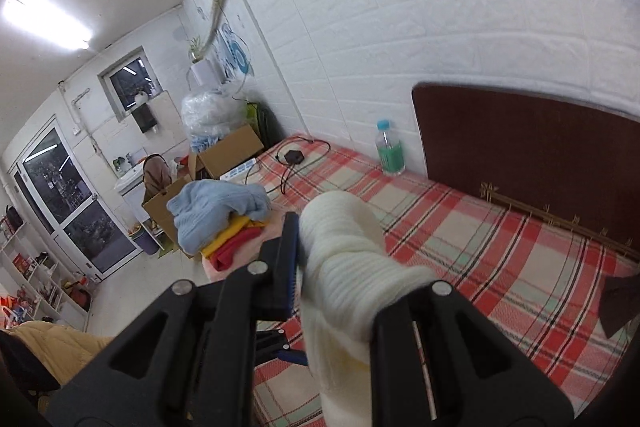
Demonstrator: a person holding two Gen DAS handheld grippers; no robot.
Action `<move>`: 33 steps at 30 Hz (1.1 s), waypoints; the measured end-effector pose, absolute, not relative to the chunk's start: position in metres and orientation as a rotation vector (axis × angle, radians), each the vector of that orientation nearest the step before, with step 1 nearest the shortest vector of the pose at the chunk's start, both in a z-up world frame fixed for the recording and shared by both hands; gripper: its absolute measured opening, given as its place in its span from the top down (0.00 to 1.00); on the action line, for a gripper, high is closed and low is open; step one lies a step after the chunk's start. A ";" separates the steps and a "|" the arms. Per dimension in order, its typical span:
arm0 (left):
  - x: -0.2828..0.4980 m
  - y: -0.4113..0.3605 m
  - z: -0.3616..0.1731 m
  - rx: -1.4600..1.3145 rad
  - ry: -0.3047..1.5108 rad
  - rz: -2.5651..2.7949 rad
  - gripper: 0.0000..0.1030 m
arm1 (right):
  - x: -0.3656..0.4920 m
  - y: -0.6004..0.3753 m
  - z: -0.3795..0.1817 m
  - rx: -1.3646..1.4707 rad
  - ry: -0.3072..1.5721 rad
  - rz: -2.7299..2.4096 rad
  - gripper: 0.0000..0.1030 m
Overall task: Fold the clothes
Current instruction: 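Regrasp the sweater with the right gripper and raise it to hang, then lower the hanging sweater onto the bed cover with the right gripper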
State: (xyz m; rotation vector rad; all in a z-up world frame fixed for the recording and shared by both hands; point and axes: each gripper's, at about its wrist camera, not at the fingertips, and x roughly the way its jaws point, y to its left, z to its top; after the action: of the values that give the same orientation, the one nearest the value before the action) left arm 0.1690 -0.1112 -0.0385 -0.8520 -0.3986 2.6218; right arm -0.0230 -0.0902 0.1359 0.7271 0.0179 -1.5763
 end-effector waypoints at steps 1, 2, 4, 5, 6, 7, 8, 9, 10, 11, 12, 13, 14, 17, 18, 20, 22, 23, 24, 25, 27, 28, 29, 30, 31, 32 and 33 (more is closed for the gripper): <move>0.168 -0.112 -0.044 -0.877 -0.404 2.627 0.00 | -0.026 -0.096 0.127 0.751 0.036 -1.585 0.86; 0.169 -0.113 -0.047 -0.893 -0.411 2.633 0.00 | -0.027 -0.103 0.119 0.767 0.067 -1.598 0.86; 0.169 -0.115 -0.045 -0.897 -0.411 2.654 0.00 | -0.028 -0.117 0.100 0.816 0.117 -1.600 0.85; 0.169 -0.117 -0.043 -0.887 -0.415 2.667 0.00 | -0.026 -0.126 0.090 0.842 0.138 -1.589 0.85; 0.169 -0.119 -0.041 -0.872 -0.419 2.680 0.00 | -0.022 -0.135 0.080 0.865 0.167 -1.577 0.85; 0.169 -0.122 -0.038 -0.858 -0.424 2.693 0.00 | -0.019 -0.144 0.070 0.889 0.200 -1.565 0.84; 0.169 -0.126 -0.038 -0.859 -0.436 2.704 0.00 | -0.015 -0.152 0.058 0.913 0.239 -1.552 0.81; 0.170 -0.130 -0.038 -0.864 -0.451 2.714 0.00 | -0.011 -0.158 0.045 0.937 0.283 -1.543 0.70; 0.170 -0.135 -0.038 -0.869 -0.466 2.725 0.00 | -0.009 -0.161 0.031 0.964 0.336 -1.546 0.59; 0.171 -0.140 -0.038 -0.874 -0.481 2.735 0.00 | -0.009 -0.161 0.016 0.995 0.384 -1.550 0.37; 0.171 -0.144 -0.038 -0.879 -0.496 2.745 0.00 | -0.010 -0.158 0.001 1.028 0.424 -1.551 0.27; 0.171 -0.147 -0.041 -0.898 -0.505 2.749 0.00 | -0.012 -0.153 -0.012 1.053 0.455 -1.557 0.27; 0.170 -0.148 -0.045 -0.921 -0.511 2.751 0.00 | -0.015 -0.143 -0.020 1.059 0.464 -1.577 0.27; 0.167 -0.151 -0.058 -0.991 -0.530 2.755 0.00 | -0.033 -0.100 -0.038 1.111 0.409 -1.644 0.27; 0.164 -0.152 -0.064 -1.015 -0.539 2.750 0.00 | -0.039 -0.084 -0.041 1.129 0.382 -1.678 0.27; 0.161 -0.154 -0.079 -1.054 -0.538 2.726 0.00 | -0.045 -0.051 -0.043 1.146 0.322 -1.725 0.27; 0.154 -0.150 -0.084 -1.089 -0.515 2.709 0.00 | -0.043 -0.020 -0.044 1.135 0.285 -1.757 0.27; 0.148 -0.149 -0.086 -1.106 -0.500 2.702 0.00 | -0.038 -0.007 -0.045 1.122 0.277 -1.771 0.27; 0.142 -0.147 -0.089 -1.128 -0.489 2.698 0.00 | -0.031 0.004 -0.047 1.109 0.280 -1.786 0.27; 0.135 -0.145 -0.093 -1.152 -0.480 2.694 0.00 | -0.022 0.014 -0.049 1.099 0.287 -1.795 0.27; 0.124 -0.142 -0.100 -1.191 -0.465 2.692 0.00 | -0.001 0.028 -0.057 1.088 0.318 -1.797 0.27; 0.119 -0.141 -0.103 -1.207 -0.455 2.697 0.00 | 0.010 0.034 -0.061 1.082 0.336 -1.791 0.27; 0.114 -0.140 -0.104 -1.221 -0.440 2.703 0.00 | 0.021 0.038 -0.065 1.077 0.354 -1.773 0.27; 0.108 -0.142 -0.106 -1.232 -0.431 2.717 0.00 | 0.033 0.040 -0.068 1.066 0.375 -1.757 0.27; 0.100 -0.144 -0.109 -1.243 -0.424 2.733 0.00 | 0.046 0.041 -0.071 1.038 0.408 -1.750 0.27; 0.095 -0.146 -0.110 -1.252 -0.432 2.737 0.01 | 0.058 0.040 -0.075 1.002 0.451 -1.755 0.27; 0.090 -0.148 -0.111 -1.261 -0.446 2.738 0.01 | 0.068 0.037 -0.078 0.969 0.491 -1.760 0.27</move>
State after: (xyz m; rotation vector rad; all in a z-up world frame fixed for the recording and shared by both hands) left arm 0.0902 -0.1481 -0.1107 -1.2607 -0.4462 2.7384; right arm 0.0680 0.0371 -0.0783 0.9686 0.4908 -1.7597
